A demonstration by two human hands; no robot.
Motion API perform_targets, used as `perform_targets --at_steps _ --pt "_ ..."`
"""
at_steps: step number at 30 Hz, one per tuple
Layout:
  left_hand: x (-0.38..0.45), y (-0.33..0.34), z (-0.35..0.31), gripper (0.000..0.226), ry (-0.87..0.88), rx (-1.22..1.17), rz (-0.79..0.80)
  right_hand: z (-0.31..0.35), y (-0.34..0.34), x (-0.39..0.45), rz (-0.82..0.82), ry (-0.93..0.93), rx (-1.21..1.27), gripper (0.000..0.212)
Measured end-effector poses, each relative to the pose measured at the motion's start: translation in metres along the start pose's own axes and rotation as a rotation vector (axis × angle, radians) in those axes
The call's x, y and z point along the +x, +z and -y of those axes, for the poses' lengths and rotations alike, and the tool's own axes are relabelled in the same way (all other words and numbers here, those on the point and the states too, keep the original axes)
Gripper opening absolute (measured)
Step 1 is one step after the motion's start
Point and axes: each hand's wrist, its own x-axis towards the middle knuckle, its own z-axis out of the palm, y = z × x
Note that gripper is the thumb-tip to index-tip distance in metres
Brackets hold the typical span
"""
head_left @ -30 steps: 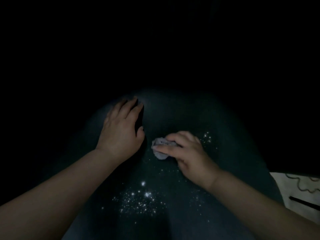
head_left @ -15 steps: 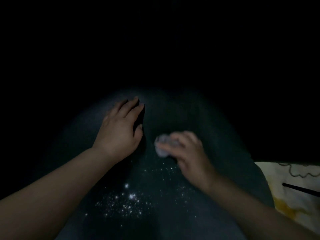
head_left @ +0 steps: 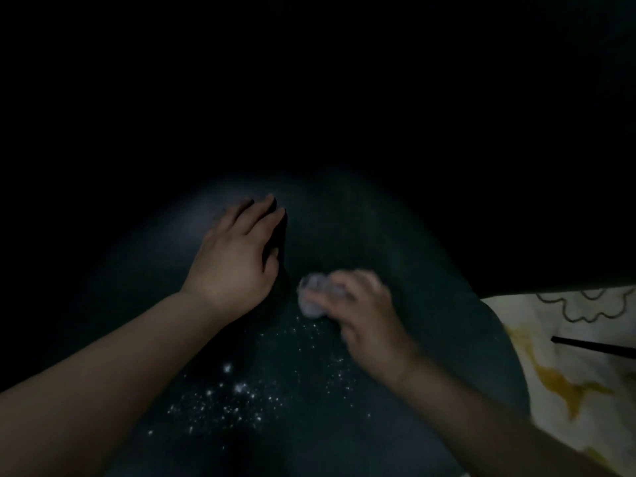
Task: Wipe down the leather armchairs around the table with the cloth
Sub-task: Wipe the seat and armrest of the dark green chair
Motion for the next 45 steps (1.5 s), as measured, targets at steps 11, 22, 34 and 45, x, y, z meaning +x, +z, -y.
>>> perform_targets --at_steps 11,22,34,45 --pt "-0.006 0.003 -0.016 0.057 0.01 0.058 0.032 -0.03 -0.026 0.035 -0.311 0.28 -0.065 0.056" --pt "-0.023 0.012 -0.032 0.058 0.091 0.092 0.051 -0.016 -0.017 -0.022 -0.434 0.326 -0.012 0.058" --pt "-0.024 0.01 -0.043 0.058 0.161 0.184 0.12 0.034 0.015 -0.094 -0.407 0.312 0.084 0.057" --pt "-0.017 0.028 -0.071 0.057 0.198 0.121 0.13 -0.017 -0.014 -0.123 -0.983 0.983 -0.003 0.054"
